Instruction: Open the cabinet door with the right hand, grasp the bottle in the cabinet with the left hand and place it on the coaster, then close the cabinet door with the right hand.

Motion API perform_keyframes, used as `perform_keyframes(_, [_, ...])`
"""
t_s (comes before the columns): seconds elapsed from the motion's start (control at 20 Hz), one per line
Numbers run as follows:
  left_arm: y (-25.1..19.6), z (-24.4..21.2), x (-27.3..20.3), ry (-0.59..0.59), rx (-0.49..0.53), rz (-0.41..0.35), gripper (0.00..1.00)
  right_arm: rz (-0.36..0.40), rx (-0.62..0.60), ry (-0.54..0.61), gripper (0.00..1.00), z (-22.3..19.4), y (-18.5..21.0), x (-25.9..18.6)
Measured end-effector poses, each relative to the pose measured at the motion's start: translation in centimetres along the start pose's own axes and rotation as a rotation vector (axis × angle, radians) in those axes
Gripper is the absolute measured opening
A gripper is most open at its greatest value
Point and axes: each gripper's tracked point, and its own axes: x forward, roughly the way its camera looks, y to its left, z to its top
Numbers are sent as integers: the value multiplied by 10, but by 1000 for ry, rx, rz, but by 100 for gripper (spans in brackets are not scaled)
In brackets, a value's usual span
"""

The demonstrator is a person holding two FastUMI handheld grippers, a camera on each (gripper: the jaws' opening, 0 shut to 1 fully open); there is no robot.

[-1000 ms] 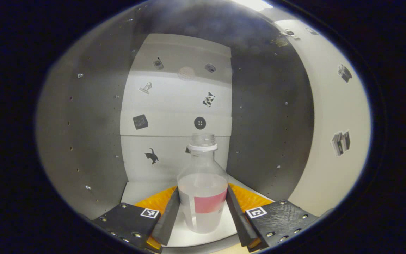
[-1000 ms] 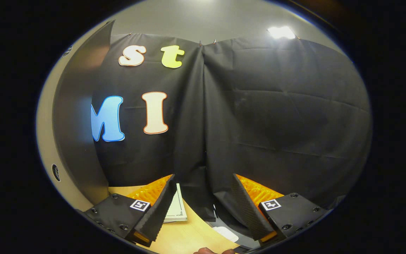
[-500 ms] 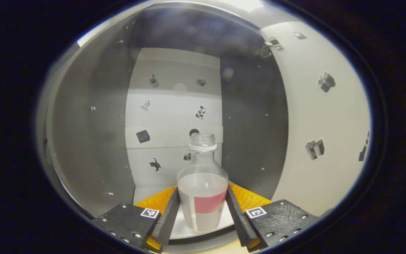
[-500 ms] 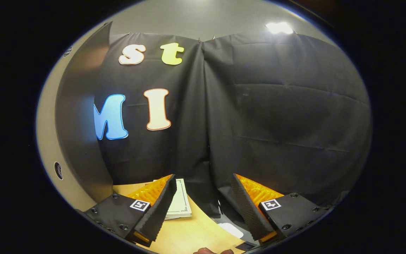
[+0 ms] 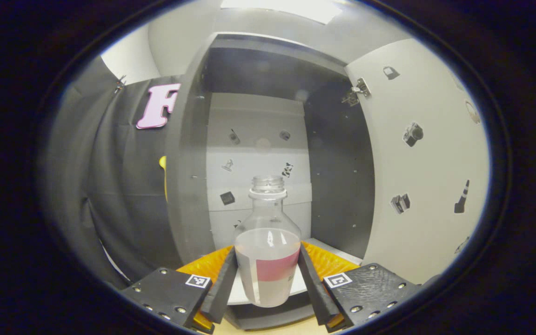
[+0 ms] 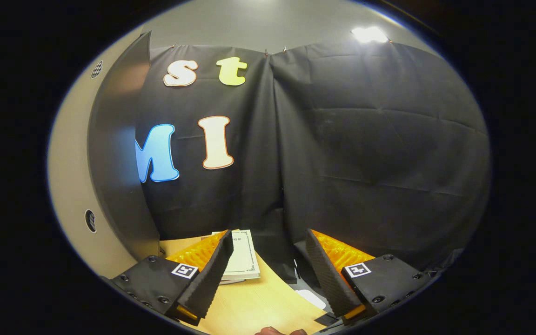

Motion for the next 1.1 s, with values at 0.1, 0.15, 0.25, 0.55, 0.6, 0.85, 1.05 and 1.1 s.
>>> perform_keyframes(0.1, [14,-5,-19,-1,8,29,72,0,-4,-3,99,1,-2,-7])
perform_keyframes(0.15, [22,-11,-28,0,9,49,72,5,-10,0,94,-2,0,-10])
perform_keyframes(0.25, [40,-23,-49,-3,6,88,73,19,-20,10,99,-5,3,-17])
perform_keyframes(0.55, [110,-112,-108,63,-44,260,72,62,-70,25,94,-9,18,-36])
perform_keyframes(0.6, [120,-128,-117,78,-55,277,72,69,-77,29,99,-10,21,-39])
perform_keyframes(0.85, [174,-208,-147,158,-63,354,75,96,-85,64,94,-16,30,-49])
perform_keyframes(1.05, [192,-250,-175,166,-49,362,75,96,-112,73,99,-15,34,-61])
perform_keyframes(1.1, [193,-256,-182,156,-47,364,74,93,-121,78,99,-16,34,-66])
